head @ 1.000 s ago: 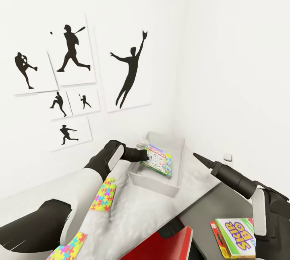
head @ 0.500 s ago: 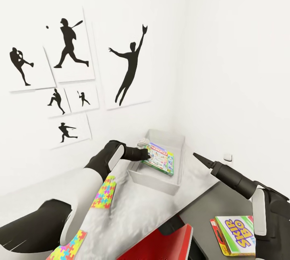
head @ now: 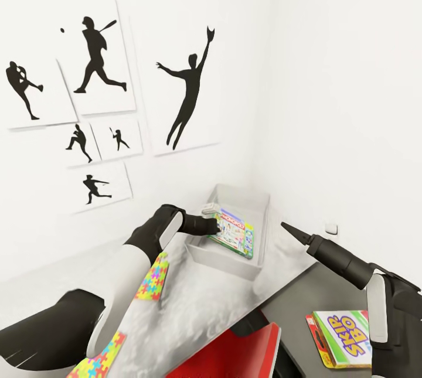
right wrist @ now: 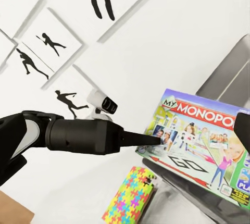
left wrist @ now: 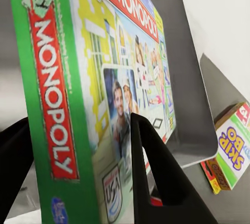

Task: Put all the toys in the child's room - the three board games (two on the bed and one on the table), the two jigsaw puzzles on the table, and the tennis ball on the table - inside the toy box on the table in the child's room.

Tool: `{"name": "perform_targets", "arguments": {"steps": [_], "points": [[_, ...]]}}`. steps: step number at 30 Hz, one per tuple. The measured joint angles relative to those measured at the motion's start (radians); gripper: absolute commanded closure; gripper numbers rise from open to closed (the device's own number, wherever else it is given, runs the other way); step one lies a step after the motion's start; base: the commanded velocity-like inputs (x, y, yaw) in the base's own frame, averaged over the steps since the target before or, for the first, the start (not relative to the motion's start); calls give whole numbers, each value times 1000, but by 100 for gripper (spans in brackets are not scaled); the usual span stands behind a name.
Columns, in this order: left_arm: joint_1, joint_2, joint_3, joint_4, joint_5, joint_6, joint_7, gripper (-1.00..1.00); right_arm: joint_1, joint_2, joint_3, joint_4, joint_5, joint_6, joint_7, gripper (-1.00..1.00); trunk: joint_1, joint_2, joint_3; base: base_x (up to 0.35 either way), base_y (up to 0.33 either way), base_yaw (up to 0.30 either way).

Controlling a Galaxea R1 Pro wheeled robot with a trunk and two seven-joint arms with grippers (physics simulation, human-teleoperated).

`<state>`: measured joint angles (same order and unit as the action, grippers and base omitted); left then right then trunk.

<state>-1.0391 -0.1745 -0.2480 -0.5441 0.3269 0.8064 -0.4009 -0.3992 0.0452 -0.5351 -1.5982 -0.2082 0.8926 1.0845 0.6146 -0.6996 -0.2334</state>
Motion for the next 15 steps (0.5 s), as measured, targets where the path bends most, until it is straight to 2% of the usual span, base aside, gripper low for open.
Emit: {"name": "perform_targets", "arguments": {"steps": [15], "points": [[0, 0, -4, -2, -1, -20, -9, 100, 0, 0, -1, 0, 0, 0, 1, -100, 0, 0, -25, 0, 0, 0]]}}
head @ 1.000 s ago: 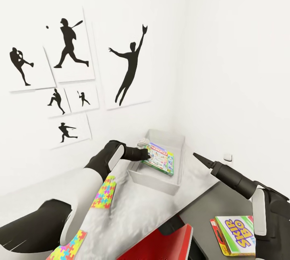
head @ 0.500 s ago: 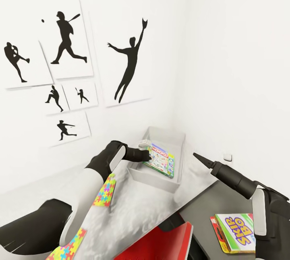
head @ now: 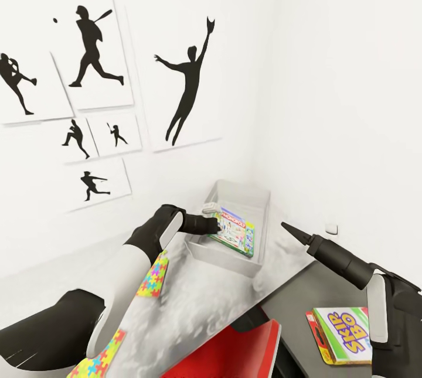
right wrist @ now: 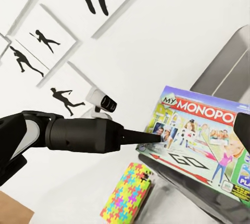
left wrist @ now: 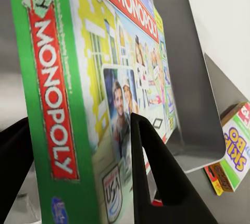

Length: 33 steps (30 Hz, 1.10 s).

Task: Put all the toys in the child's room - the three board games (two on the bed and one on the table), the two jigsaw puzzles on the table, and the tennis ball on the table - inside the toy box on the table in the child's room.

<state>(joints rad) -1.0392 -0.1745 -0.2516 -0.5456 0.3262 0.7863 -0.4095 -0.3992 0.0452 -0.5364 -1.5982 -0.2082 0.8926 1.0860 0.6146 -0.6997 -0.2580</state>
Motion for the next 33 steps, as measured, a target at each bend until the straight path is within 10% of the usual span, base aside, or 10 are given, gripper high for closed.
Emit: {"name": "perform_targets", "arguments": {"steps": [33], "points": [[0, 0, -16, -30, -1, -23, -12, 100, 0, 0, -2, 0, 0, -1, 1, -100, 0, 0, -42, 0, 0, 0]]}}
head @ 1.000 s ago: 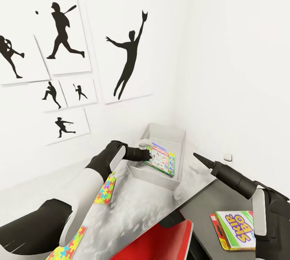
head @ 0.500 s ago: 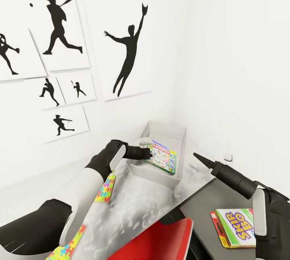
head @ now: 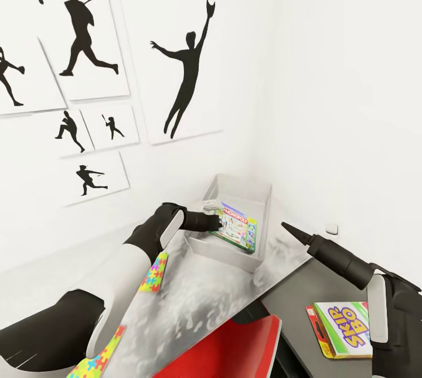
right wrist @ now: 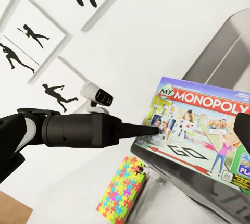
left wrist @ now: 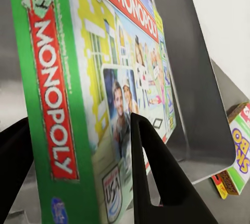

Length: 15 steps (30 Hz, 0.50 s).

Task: Put all the toys in the child's room - the three board games (two on the bed and one on the table), the two jigsaw puzzles on the table, and the tennis ball on the table - inside the toy box on the table in the child's room.

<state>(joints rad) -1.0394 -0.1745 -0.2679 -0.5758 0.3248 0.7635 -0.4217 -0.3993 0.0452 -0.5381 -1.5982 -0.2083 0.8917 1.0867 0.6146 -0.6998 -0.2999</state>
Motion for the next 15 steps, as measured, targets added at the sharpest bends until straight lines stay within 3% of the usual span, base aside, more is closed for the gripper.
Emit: {"name": "perform_targets", "arguments": {"steps": [12, 13, 15], "points": [[0, 0, 0, -1, -1, -1, 0, 100, 0, 0, 0, 0, 0, -1, 1, -100, 0, 0, 0, 0, 0, 0], [0, 0, -1, -1, -1, -1, 0, -100, 0, 0, 0, 0, 0, -1, 1, -100, 0, 0, 0, 0, 0, 0], [0, 0, -1, -1, 0, -1, 0, -100, 0, 0, 0, 0, 0, -1, 1, -100, 0, 0, 0, 0, 0, 0]]}}
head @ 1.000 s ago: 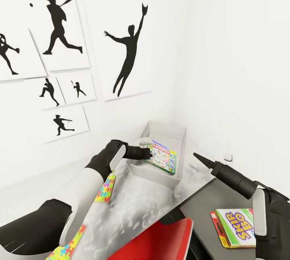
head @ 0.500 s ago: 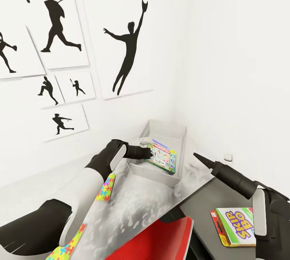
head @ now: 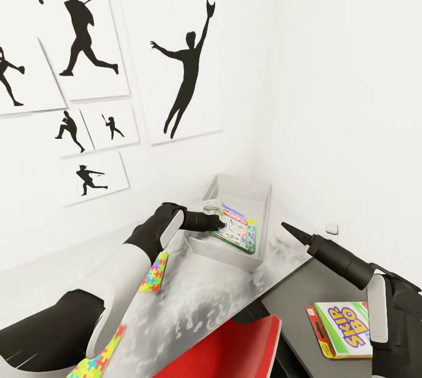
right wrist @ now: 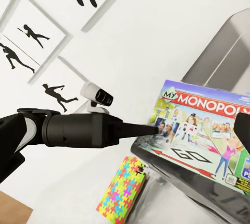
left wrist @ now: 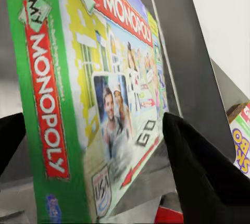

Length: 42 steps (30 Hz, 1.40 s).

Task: Put all the toys in the child's room - the three board games (two on the bed and one on the table), the two jigsaw puzzles on the table, and the tennis ball on the table - inside the toy box on the table in the child's room.

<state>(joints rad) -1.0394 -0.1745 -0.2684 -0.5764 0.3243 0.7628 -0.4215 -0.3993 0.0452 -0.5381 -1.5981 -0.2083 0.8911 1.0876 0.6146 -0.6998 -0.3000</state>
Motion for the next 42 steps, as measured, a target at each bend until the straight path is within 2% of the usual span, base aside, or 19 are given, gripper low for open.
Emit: {"name": "perform_targets", "arguments": {"steps": [15, 22, 26, 27, 28, 31, 32, 33, 35, 38, 40, 41, 42], "points": [[0, 0, 0, -9, -1, 1, -2, -100, 0, 0, 0, 0, 0, 0, 0, -100, 0, 0, 0, 0, 0, 0], [0, 0, 2, -82, 0, 14, -12, -100, 0, 0, 0, 0, 0, 0, 0, -100, 0, 0, 0, 0, 0, 0], [4, 0, 9, -184, 1, 84, -99, -100, 0, 0, 0, 0, 0, 0, 0, -100, 0, 0, 0, 0, 0, 0], [5, 3, 11, -222, 3, 111, -140, -100, 0, 0, 0, 0, 0, 0, 1, -100, 0, 0, 0, 0, 0, 0], [6, 14, 12, -244, 0, 124, -163, -100, 0, 1, 0, 0, 0, 0, 1, -100, 0, 0, 0, 0, 0, 0], [21, 109, 18, -373, 1, 182, -296, -100, 0, 1, 0, 0, 0, 0, 7, -100, 0, 0, 3, 0, 0, 0], [27, 128, 20, -392, 2, 191, -317, -100, 0, 1, 0, 0, 0, -1, 8, -100, 0, 0, 4, 0, 0, 0], [41, 163, 30, -427, 2, 207, -358, -100, 0, 1, 0, 0, 0, -4, 10, -100, 0, 0, 5, 0, 0, 0], [81, 232, 71, -489, 2, 234, -447, -100, 0, 1, 0, 0, 0, -21, 12, -100, 0, 0, 8, 0, 0, 0], [136, 295, 131, -548, 3, 247, -535, -100, 0, 3, 1, 0, 0, -38, 15, -100, 0, 0, 13, 0, 0, 0], [200, 353, 201, -607, 1, 253, -618, -100, 0, 4, 1, 0, 0, -45, 16, -100, 0, 0, 16, 0, 0, 0], [219, 370, 220, -622, 2, 254, -640, -100, 0, 4, 1, 0, 0, -46, 17, -100, 0, 0, 17, 0, 0, 0], [254, 398, 254, -648, 1, 255, -680, -100, 0, 4, 1, 0, 0, -48, 17, -100, 0, 0, 19, 0, 0, 0]]}}
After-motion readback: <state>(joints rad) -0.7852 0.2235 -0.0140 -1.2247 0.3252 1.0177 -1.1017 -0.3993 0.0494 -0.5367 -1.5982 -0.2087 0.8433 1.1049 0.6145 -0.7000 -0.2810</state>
